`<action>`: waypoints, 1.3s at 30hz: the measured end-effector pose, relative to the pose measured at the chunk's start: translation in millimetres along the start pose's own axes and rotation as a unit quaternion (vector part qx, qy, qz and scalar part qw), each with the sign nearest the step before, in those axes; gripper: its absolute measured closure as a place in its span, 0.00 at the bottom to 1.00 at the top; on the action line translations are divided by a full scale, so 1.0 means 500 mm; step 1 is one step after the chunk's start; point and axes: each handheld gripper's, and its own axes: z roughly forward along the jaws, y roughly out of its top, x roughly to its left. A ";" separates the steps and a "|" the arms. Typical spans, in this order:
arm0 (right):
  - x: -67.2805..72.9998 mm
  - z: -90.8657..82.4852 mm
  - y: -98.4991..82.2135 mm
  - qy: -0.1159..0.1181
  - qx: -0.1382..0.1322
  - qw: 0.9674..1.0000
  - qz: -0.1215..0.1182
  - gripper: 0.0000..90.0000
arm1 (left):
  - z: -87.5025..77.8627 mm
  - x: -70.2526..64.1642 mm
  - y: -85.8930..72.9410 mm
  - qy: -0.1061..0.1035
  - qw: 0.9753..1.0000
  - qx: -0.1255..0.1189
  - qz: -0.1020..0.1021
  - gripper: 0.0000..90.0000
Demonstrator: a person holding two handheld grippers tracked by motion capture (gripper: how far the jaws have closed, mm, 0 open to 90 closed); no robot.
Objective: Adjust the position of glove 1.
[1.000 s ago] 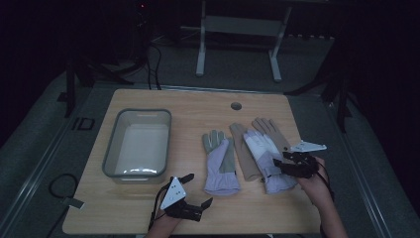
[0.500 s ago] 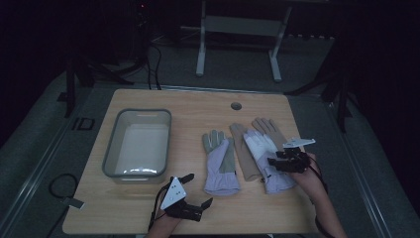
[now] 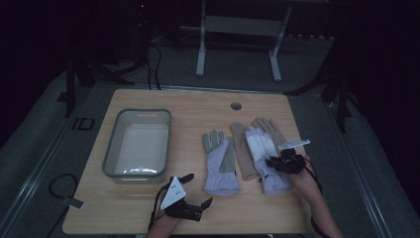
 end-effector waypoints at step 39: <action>-0.013 -0.055 -0.043 -0.083 0.014 0.992 0.096 0.81 | 0.000 -0.001 0.000 0.003 1.000 0.000 0.004 0.00</action>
